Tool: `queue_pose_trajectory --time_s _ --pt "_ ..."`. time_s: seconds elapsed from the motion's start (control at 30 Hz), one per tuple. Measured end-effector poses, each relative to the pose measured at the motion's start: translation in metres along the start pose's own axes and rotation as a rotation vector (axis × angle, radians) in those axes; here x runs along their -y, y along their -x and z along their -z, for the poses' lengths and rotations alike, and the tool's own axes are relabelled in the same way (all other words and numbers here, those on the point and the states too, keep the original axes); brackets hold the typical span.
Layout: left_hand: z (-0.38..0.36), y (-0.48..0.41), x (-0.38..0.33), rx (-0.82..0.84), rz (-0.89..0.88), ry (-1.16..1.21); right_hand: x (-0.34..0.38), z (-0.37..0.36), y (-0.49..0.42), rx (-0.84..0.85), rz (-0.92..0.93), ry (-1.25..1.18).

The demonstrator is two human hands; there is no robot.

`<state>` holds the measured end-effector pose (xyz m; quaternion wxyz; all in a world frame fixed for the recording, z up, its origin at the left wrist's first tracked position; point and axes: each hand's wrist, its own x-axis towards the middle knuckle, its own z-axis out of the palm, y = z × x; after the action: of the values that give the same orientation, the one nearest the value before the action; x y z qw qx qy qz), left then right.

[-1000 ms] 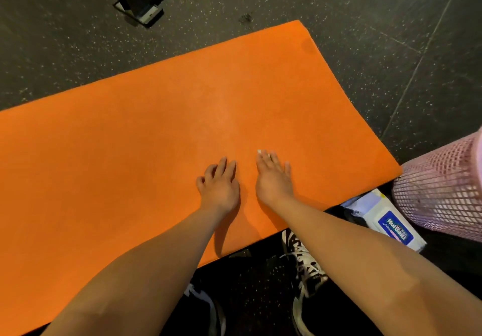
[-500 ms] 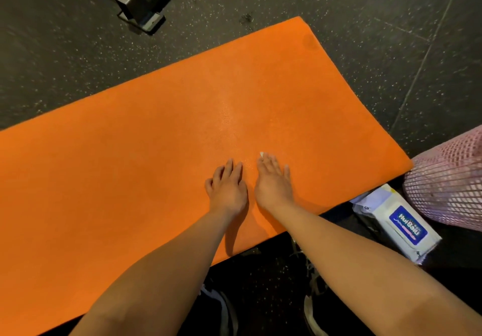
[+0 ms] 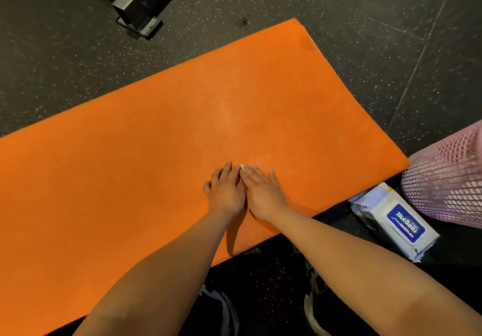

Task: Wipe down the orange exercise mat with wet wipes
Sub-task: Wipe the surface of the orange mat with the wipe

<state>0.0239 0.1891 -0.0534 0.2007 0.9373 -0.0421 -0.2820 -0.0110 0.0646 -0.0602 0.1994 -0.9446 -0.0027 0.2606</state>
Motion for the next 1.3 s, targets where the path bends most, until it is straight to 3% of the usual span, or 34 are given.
queue_pose_trajectory --time_s 0.07,0.17,0.23,0.43,0.5,0.63,0.7,0.97,1.03,1.2,1.3 --pt "-0.001 0.001 0.001 0.011 0.002 -0.01 -0.012 0.008 -0.003 -0.001 -0.015 0.045" --pt "0.003 -0.003 0.001 0.053 0.009 -0.033 -0.026 0.023 -0.013 -0.055 -0.282 0.04" --pt "0.005 -0.005 0.002 0.067 0.013 -0.041 -0.02 0.023 -0.017 -0.061 -0.361 0.016" --pt "0.002 -0.001 0.006 0.001 0.012 0.031 0.005 0.004 -0.012 -0.003 0.004 0.057" --pt "0.002 -0.002 0.009 0.019 0.002 0.016 -0.013 0.011 -0.013 -0.047 -0.029 0.107" --pt "-0.002 -0.005 -0.003 0.035 0.062 0.015 -0.047 0.027 -0.013 -0.133 -0.352 0.046" --pt "-0.006 -0.002 -0.011 0.004 0.08 0.023 -0.043 0.027 -0.013 -0.126 -0.397 0.032" --pt "-0.005 0.003 0.004 -0.043 -0.003 0.003 -0.007 0.004 -0.01 -0.01 0.003 0.009" --pt "-0.002 0.001 0.004 -0.041 0.013 0.023 -0.014 0.012 -0.014 -0.021 -0.01 0.045" --pt "0.003 -0.003 -0.001 -0.029 0.024 -0.008 -0.023 0.031 -0.036 -0.105 -0.363 -0.057" --pt "0.009 -0.011 0.002 -0.02 0.023 0.003 -0.002 0.024 -0.04 -0.068 -0.235 -0.047"
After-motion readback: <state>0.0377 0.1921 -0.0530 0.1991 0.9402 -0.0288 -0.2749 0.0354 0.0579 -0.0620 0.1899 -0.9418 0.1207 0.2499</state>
